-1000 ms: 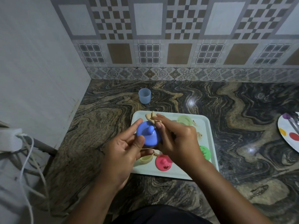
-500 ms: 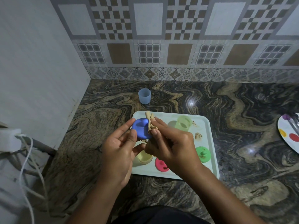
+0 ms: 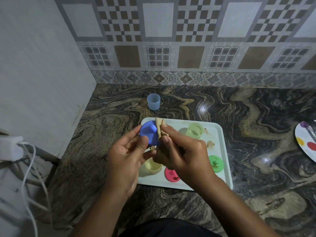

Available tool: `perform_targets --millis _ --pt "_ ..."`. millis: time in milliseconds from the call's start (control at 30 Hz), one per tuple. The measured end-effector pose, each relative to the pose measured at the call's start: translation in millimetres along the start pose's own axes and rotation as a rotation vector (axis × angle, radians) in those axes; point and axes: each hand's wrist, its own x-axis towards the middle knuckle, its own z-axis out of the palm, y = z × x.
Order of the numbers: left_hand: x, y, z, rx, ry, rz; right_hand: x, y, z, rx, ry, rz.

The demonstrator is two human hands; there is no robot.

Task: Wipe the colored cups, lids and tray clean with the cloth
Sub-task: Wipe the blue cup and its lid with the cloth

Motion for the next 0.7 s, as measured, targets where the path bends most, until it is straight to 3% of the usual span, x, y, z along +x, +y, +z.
perform_targets --millis 133,400,533,700 --pt "-2 0 -6 0.047 -0.091 -0.049 5 0 -2 -0.051 0.037 -0.046" --pt "-9 -9 3 0.115 -0.235 -0.003 10 2 2 0.004 0.033 0.147" --pt "-6 -8 6 0.049 -0.038 0.009 6 1 0 0.072 0.034 0.142" --pt "-3 -6 4 0.046 0.029 0.025 -1 1 3 -0.083 0.045 -0.11"
